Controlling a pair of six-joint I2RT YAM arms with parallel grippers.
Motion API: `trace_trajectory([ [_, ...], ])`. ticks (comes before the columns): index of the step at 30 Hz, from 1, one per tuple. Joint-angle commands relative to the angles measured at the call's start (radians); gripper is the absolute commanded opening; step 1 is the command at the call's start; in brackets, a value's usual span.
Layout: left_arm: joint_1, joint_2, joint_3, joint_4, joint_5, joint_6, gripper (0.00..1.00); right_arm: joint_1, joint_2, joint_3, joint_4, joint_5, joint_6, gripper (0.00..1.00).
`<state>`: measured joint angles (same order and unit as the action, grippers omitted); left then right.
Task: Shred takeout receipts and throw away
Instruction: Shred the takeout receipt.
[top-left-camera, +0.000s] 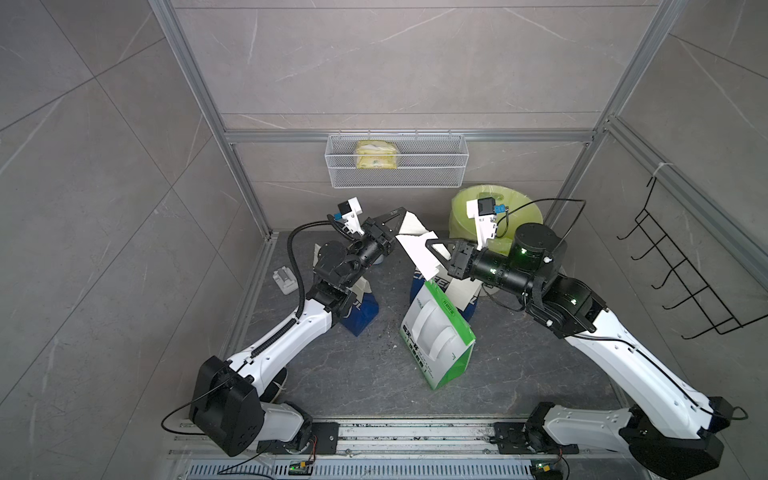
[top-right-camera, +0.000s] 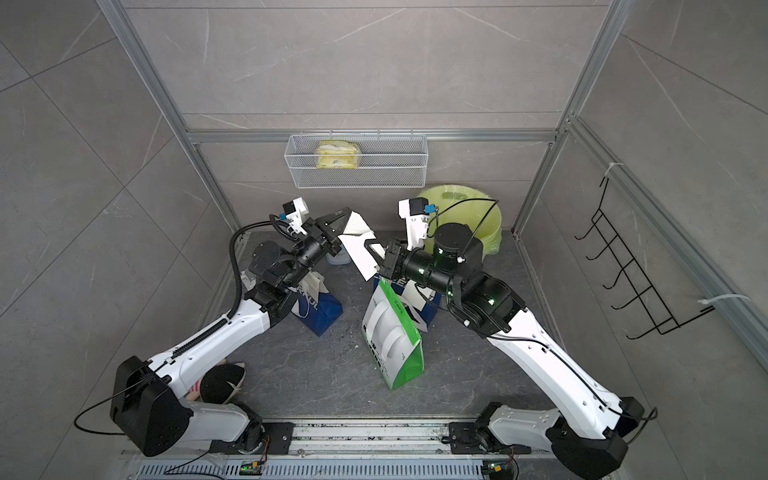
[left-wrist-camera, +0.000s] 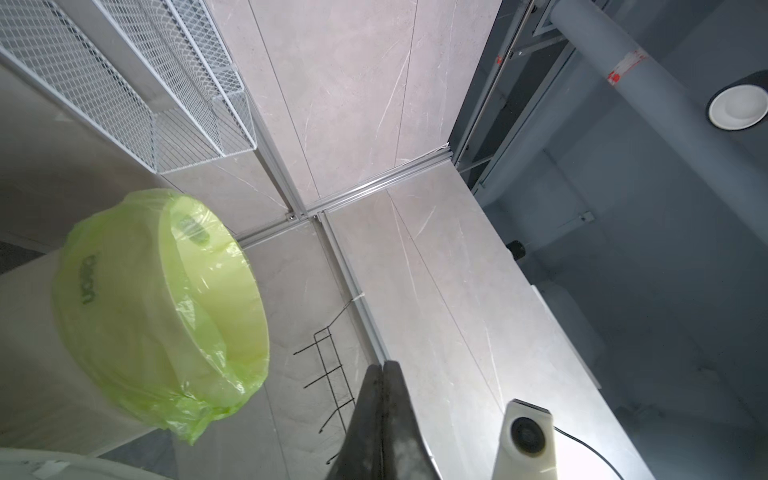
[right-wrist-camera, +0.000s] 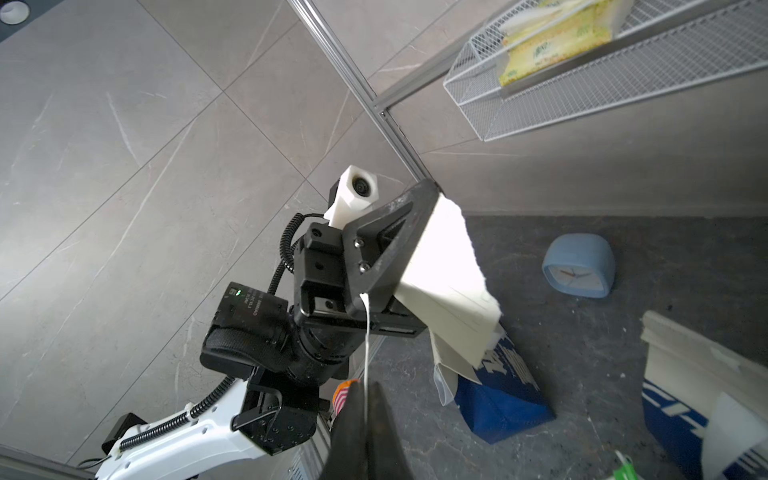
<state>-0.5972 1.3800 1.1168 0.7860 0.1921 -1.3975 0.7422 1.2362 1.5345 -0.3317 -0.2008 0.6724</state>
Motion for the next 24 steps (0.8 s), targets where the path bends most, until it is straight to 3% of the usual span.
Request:
trace_trajectory([
  [1,-0.009,0.011,0.002,0.128,-0.010,-0.107,0.01,0.003,0.011,0.067,-0.086,0.054,0.071,0.00],
  [10,-0.015,0.010,-0.020,0.108,-0.025,-0.114,0.07,0.004,0.051,0.173,-0.230,0.130,0.068,0.00],
  [24,-0.017,0.010,-0.016,0.110,-0.018,-0.121,0.08,0.004,0.096,0.214,-0.258,0.150,0.071,0.00],
])
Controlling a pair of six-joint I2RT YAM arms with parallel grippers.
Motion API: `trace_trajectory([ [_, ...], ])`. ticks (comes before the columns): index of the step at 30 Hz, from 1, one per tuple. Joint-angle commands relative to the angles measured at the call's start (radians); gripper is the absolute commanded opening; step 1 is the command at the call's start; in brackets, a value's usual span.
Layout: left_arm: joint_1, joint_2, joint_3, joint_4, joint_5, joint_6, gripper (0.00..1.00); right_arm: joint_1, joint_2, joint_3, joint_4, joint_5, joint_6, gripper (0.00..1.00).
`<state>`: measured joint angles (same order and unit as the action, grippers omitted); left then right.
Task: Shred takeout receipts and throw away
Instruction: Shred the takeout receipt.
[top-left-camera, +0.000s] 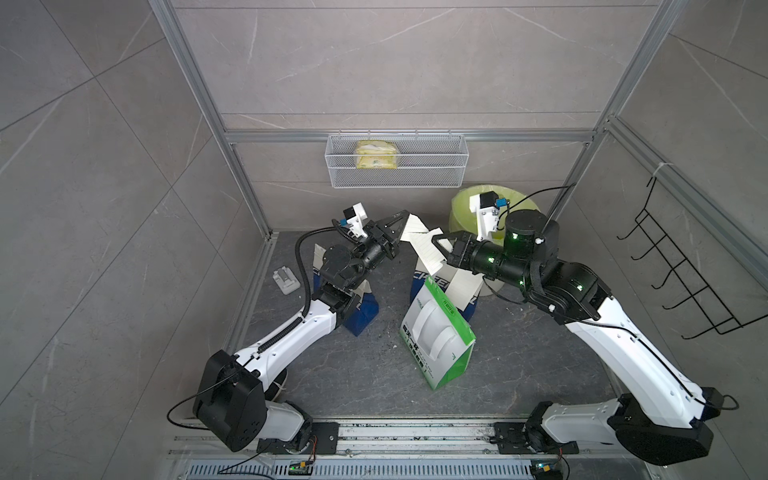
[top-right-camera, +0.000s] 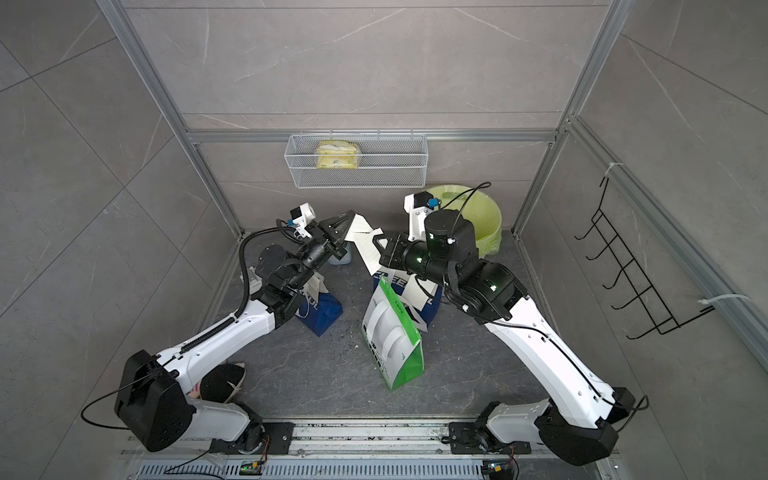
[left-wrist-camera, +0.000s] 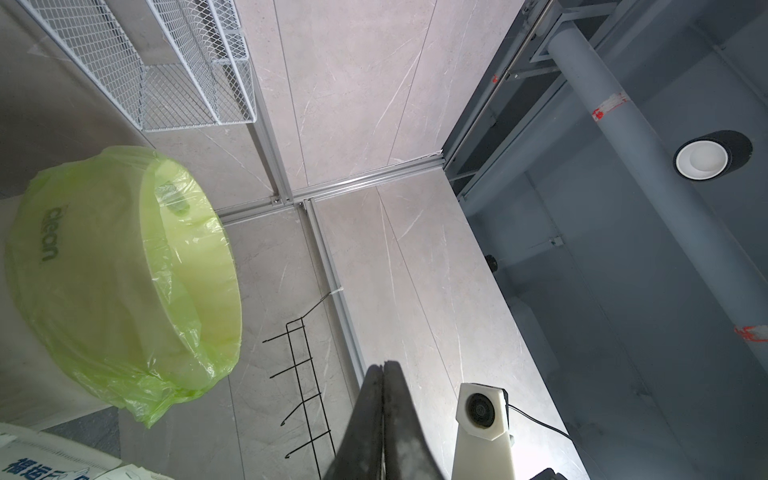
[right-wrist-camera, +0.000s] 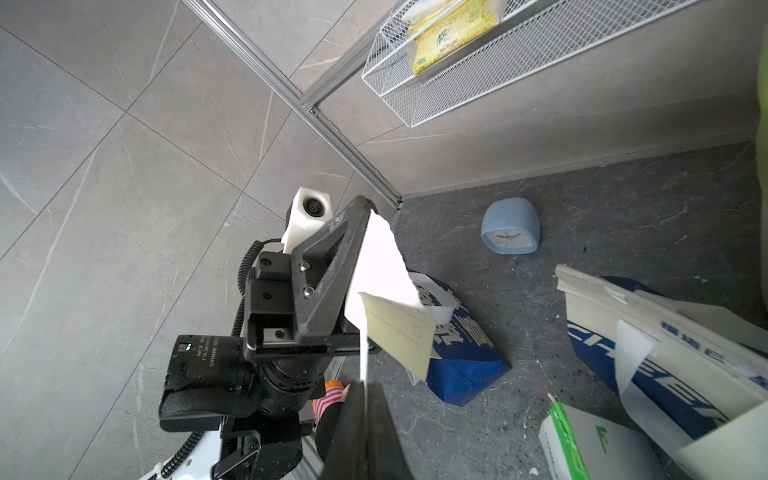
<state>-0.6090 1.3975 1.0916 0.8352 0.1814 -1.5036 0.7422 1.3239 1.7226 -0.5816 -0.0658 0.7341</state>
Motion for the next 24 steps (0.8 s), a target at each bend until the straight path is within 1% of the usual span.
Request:
trace_trajectory([
  [1,-0.005,-0.008,0.008,0.061,-0.004,-0.015,0.08,0.004,0.010,0.026,-0.004,0.011,0.012,0.00],
  [15,-0.014,-0.002,0.012,0.060,0.010,-0.006,0.08,0.003,0.034,0.040,0.018,0.009,0.025,0.00],
  [24,-0.014,0.004,0.011,0.060,0.009,0.000,0.07,0.003,0.021,0.025,0.085,-0.037,0.069,0.00],
])
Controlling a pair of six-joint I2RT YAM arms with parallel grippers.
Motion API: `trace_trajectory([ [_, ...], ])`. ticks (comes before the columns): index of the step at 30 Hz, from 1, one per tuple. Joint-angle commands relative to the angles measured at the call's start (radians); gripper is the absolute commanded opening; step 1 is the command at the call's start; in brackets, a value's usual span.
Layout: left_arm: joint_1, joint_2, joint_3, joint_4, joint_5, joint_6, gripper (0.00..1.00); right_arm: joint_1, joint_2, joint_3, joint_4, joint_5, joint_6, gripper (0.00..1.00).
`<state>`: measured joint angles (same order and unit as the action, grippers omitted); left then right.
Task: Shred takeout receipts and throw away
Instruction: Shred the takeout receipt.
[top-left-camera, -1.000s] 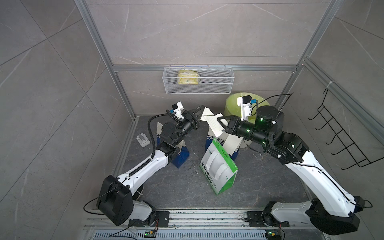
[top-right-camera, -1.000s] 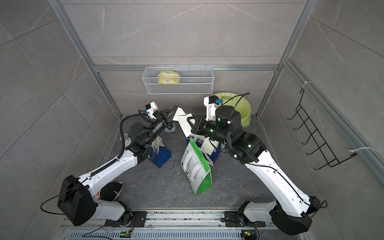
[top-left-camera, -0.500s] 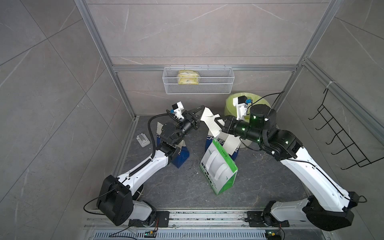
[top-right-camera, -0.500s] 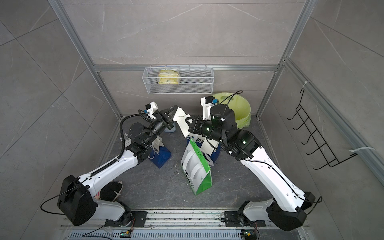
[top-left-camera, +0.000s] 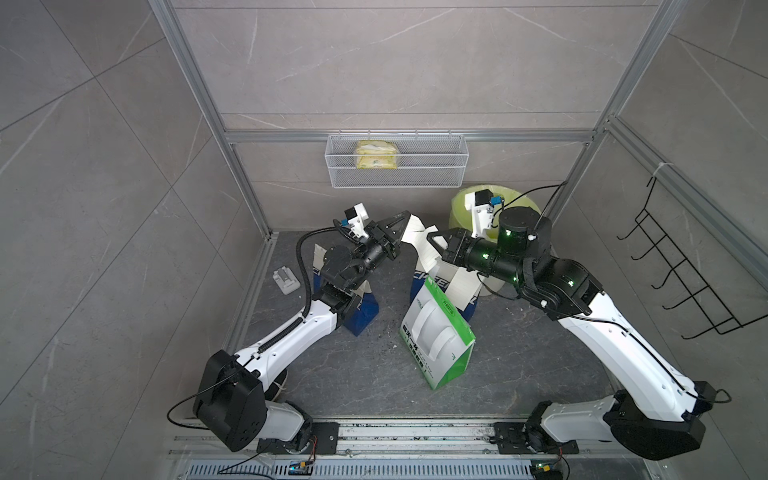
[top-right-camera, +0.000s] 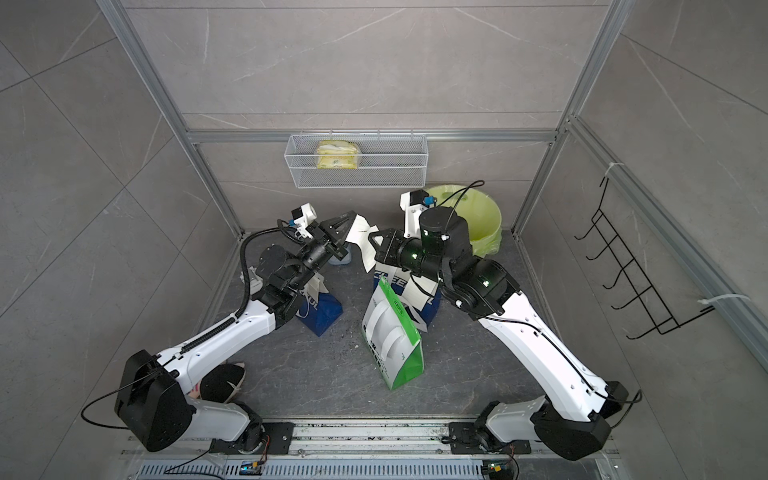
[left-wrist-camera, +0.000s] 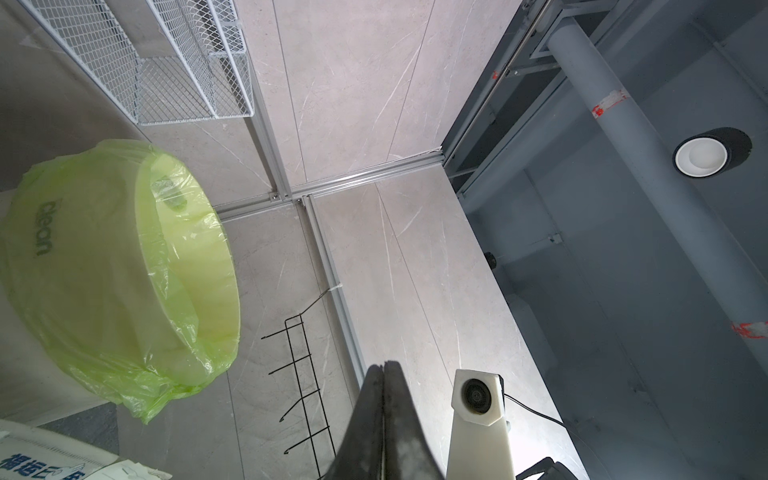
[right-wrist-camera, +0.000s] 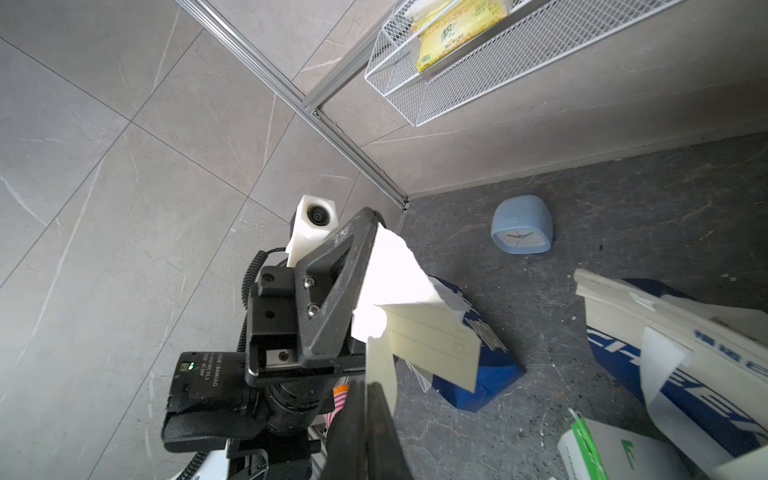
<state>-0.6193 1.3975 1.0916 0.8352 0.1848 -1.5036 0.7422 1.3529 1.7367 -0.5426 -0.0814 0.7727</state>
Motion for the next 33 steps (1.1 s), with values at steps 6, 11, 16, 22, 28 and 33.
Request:
trace_trajectory([
  [6,-0.005,0.011,0.010,0.061,0.007,0.003,0.07,0.003,-0.003,0.037,-0.004,-0.040,0.069,0.00],
  [11,-0.004,0.011,0.010,0.061,0.006,0.009,0.07,0.003,0.000,0.072,-0.061,-0.039,0.084,0.00],
  [16,-0.004,0.011,0.011,0.062,0.006,0.011,0.06,0.002,0.019,0.125,-0.144,-0.018,0.116,0.00],
  [22,-0.004,0.006,0.009,0.062,0.007,0.014,0.06,0.002,0.043,0.154,-0.188,-0.018,0.129,0.00],
  [28,-0.004,0.001,0.009,0.059,0.005,0.022,0.06,0.002,0.050,0.169,-0.214,0.001,0.123,0.00],
  [33,-0.004,0.002,0.010,0.059,0.007,0.024,0.06,0.003,0.058,0.189,-0.260,0.044,0.111,0.00],
])
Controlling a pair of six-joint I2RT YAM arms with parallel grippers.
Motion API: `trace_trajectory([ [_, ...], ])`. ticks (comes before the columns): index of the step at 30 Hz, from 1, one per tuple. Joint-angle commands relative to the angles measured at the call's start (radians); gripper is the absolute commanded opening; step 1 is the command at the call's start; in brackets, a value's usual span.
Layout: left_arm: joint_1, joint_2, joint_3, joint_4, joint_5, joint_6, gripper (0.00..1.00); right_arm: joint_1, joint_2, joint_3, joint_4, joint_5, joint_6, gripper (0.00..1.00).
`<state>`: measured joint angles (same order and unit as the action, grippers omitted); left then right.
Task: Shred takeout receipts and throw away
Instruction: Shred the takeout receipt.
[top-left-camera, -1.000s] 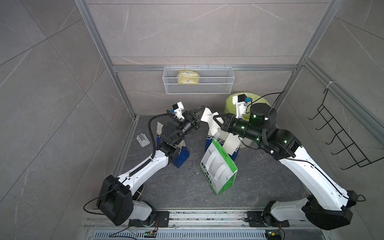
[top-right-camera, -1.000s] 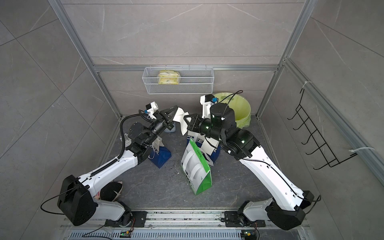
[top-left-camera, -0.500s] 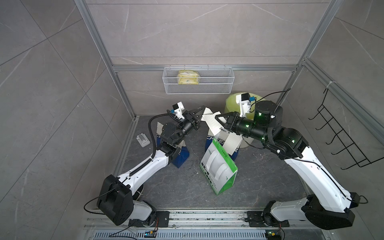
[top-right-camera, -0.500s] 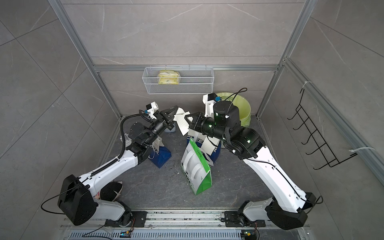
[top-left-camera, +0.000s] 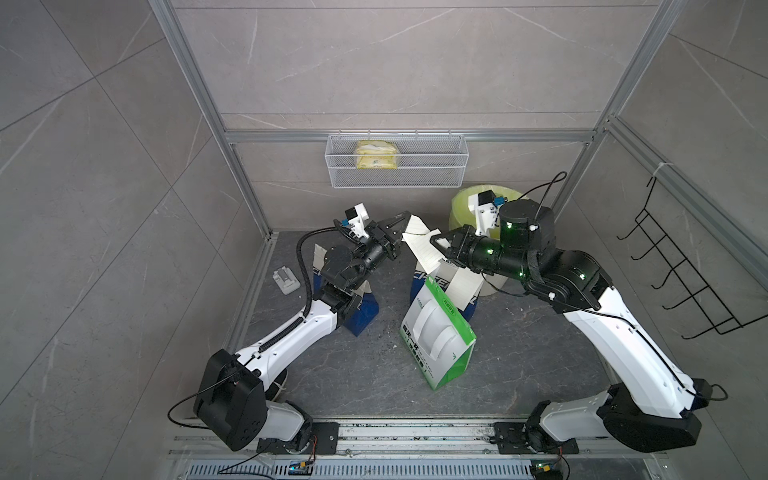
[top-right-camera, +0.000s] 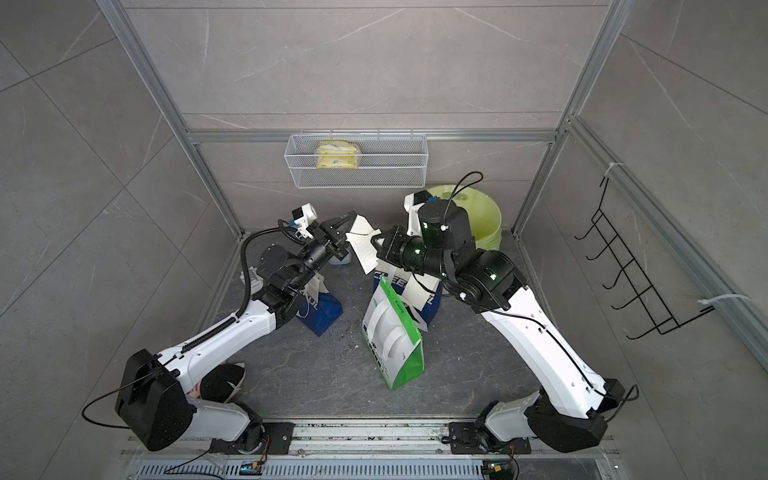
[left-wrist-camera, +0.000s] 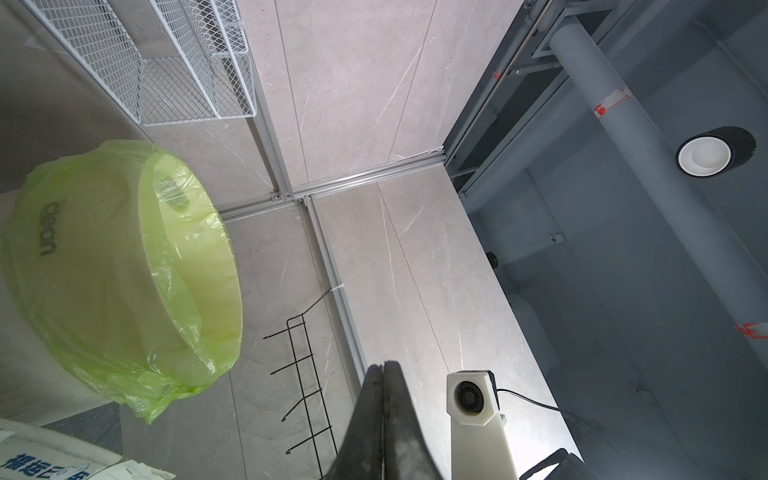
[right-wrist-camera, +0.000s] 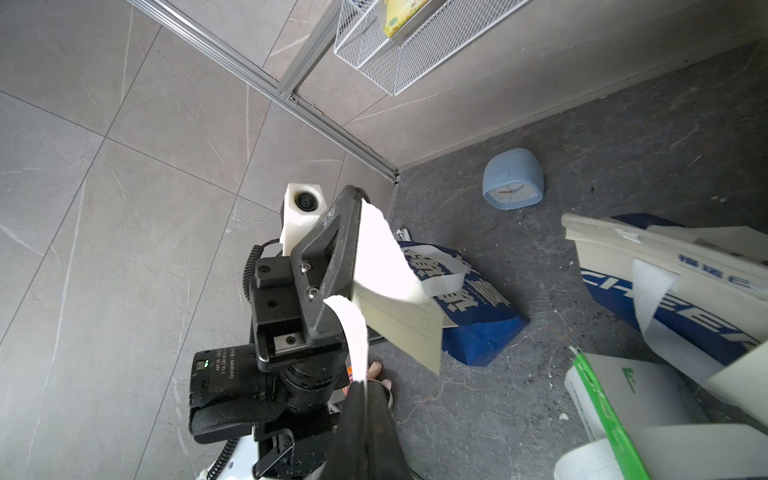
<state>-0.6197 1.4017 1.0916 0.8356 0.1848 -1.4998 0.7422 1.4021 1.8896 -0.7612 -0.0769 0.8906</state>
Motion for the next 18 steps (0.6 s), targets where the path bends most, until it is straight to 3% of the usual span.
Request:
trace_trajectory([
  [1,-0.004,-0.002,0.010,0.059,0.007,0.020,0.06,0.002,0.009,0.040,-0.048,0.047,-0.010,0.00],
  [10,-0.005,-0.003,0.010,0.049,0.007,0.038,0.06,0.004,0.006,0.058,-0.064,0.077,-0.027,0.00],
  [18,-0.009,-0.002,0.014,0.043,0.014,0.047,0.06,0.002,0.031,0.059,-0.019,0.019,-0.006,0.00],
])
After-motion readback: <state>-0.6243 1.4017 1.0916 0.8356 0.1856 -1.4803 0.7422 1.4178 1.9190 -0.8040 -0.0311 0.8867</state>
